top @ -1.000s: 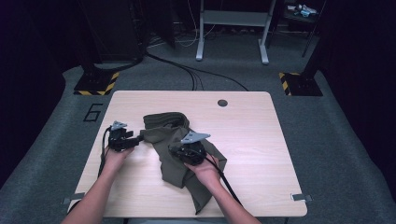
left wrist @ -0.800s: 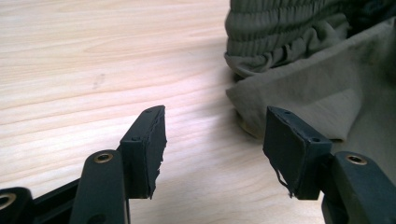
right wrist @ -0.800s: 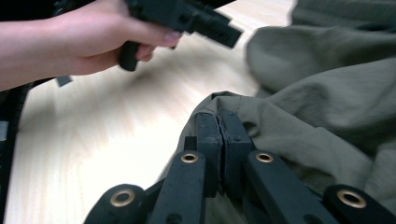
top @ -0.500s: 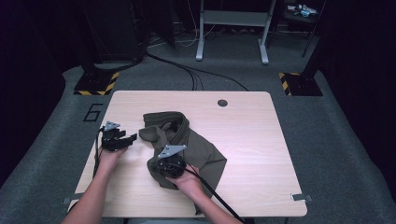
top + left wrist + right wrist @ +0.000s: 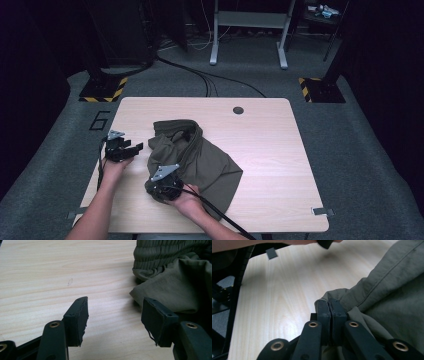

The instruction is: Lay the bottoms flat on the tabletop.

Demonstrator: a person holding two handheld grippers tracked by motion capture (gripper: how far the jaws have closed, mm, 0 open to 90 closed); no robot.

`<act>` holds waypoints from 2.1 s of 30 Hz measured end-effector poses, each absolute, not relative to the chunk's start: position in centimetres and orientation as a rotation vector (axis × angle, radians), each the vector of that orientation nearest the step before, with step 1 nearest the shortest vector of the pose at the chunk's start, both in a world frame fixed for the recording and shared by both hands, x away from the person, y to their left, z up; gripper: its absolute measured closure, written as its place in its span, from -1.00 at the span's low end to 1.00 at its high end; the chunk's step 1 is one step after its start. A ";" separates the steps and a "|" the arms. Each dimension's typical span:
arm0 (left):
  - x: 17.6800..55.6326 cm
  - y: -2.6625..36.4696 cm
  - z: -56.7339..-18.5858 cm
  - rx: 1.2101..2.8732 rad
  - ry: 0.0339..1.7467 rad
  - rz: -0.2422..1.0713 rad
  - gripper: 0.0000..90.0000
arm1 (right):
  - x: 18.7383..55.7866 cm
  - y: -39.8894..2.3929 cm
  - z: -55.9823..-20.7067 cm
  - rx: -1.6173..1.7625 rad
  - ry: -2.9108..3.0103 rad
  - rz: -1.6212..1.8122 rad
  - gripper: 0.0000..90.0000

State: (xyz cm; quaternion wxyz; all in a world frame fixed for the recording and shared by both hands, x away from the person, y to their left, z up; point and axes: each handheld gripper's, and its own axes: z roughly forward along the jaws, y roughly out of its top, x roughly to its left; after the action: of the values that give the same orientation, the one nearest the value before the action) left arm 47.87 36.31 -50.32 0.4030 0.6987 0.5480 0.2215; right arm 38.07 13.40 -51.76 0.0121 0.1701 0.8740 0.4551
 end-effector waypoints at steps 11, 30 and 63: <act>47.9 36.2 -50.4 1.780 1.391 0.538 -0.15 | 38.9 12.1 -49.2 0.580 2.700 1.475 0.45; 47.8 35.7 -50.3 1.801 1.368 0.533 -0.14 | 42.7 4.9 -48.4 0.759 2.546 1.417 0.36; 46.1 31.1 -50.3 1.933 1.203 0.405 -0.05 | 43.4 4.3 -52.1 0.869 2.470 1.263 -0.08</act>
State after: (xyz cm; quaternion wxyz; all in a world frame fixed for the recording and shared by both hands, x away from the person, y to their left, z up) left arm 46.13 31.07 -50.32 0.4029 0.7649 0.4762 0.1605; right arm 43.40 4.30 -52.14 0.1170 0.2967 0.8439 0.4314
